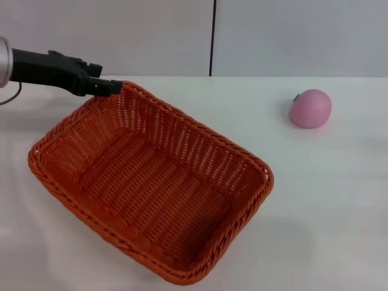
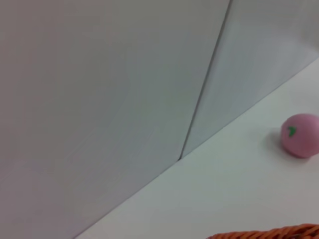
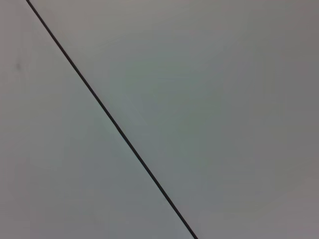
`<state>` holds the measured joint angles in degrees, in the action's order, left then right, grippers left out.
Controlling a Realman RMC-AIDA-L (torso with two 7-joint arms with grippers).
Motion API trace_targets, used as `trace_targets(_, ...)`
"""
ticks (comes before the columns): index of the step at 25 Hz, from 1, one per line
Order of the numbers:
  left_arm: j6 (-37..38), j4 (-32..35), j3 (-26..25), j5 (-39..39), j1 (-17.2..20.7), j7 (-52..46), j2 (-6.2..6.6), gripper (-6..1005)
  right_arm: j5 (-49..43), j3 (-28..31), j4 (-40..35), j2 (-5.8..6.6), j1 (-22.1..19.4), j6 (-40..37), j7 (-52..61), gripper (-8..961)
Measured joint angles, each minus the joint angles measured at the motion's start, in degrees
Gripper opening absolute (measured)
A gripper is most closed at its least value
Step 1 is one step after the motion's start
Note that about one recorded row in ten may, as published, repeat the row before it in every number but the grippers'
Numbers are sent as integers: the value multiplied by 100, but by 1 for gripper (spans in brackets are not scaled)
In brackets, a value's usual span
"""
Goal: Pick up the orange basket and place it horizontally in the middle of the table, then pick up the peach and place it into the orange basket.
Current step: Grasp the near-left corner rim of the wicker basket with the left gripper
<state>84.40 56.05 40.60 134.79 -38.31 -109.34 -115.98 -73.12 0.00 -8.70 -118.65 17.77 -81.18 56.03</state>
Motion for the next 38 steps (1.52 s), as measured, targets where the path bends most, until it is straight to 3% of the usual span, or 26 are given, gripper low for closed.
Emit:
trace_targets(7, -320, -91, 75, 237, -50, -12, -109, 678, 0, 0, 0, 0, 11, 127, -14, 697)
trace_targets(36, -544, -202, 507, 798, -208, -357, -171, 679, -1, 0, 0, -5, 13, 257, 8, 696)
trace_targets(38, -559, -155, 558, 788, -202, -361, -181, 617, -1, 6, 0, 0, 8, 271, 12, 696)
